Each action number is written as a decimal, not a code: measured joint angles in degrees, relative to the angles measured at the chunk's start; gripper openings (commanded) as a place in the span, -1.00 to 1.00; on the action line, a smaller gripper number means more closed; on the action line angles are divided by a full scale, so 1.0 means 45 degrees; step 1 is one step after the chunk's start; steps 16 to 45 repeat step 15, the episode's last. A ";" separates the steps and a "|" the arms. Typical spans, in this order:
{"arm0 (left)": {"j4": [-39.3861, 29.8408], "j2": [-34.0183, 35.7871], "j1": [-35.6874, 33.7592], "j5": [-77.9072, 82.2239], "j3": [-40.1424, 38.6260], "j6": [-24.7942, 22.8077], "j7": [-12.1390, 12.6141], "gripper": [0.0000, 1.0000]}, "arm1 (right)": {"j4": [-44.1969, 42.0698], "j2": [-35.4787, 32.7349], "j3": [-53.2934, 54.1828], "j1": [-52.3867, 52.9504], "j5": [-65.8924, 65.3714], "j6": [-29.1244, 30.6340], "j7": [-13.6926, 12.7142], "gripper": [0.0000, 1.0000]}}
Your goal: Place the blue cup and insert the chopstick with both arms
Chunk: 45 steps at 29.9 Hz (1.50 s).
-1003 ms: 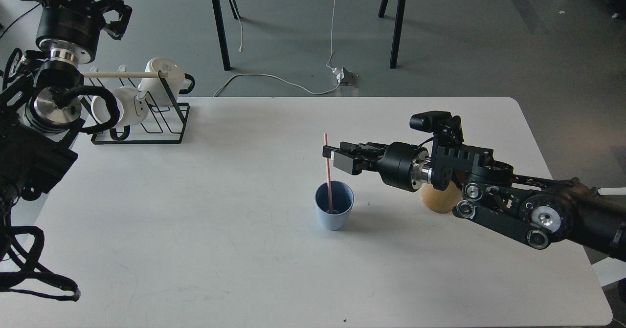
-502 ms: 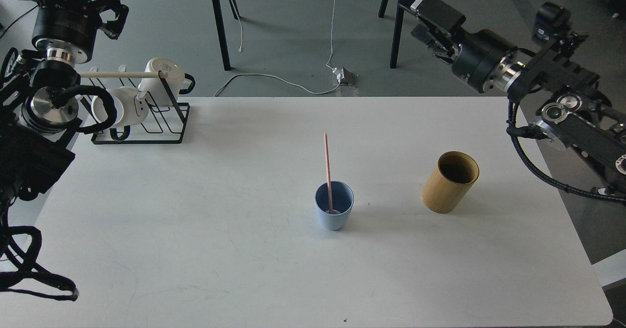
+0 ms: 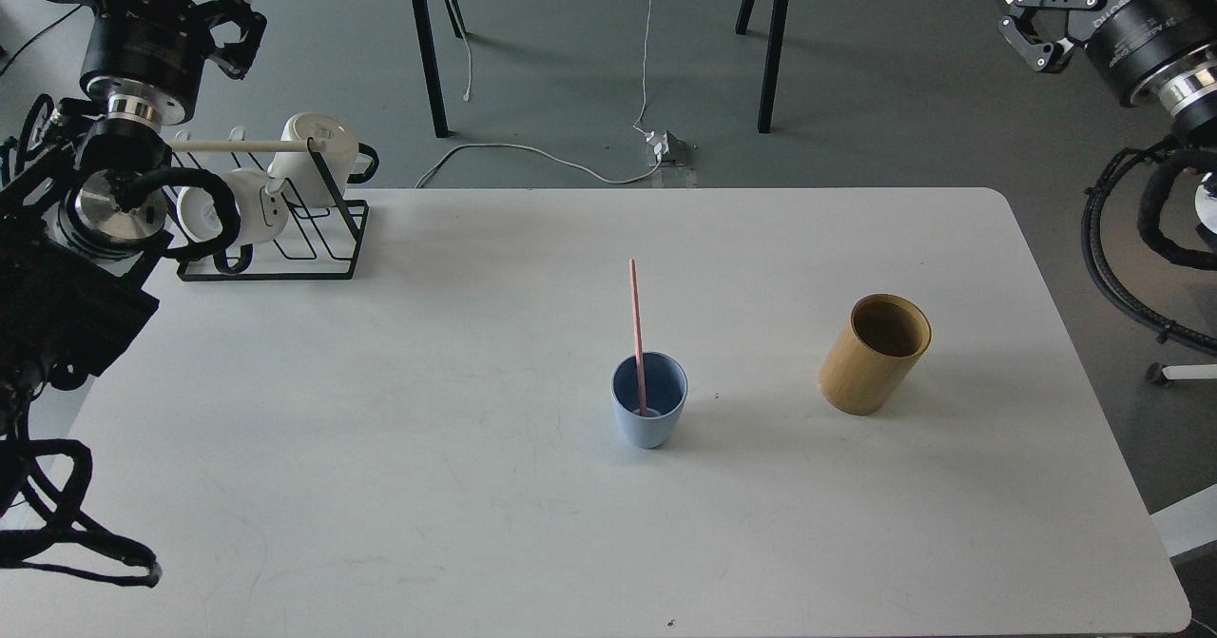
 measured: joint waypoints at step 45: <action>-0.0060 -0.0134 0.0232 -0.0001 -0.0013 0.0000 -0.0058 0.98 | -0.4179 0.2246 0.1657 -0.0067 0.2776 0.1616 -0.1337 0.99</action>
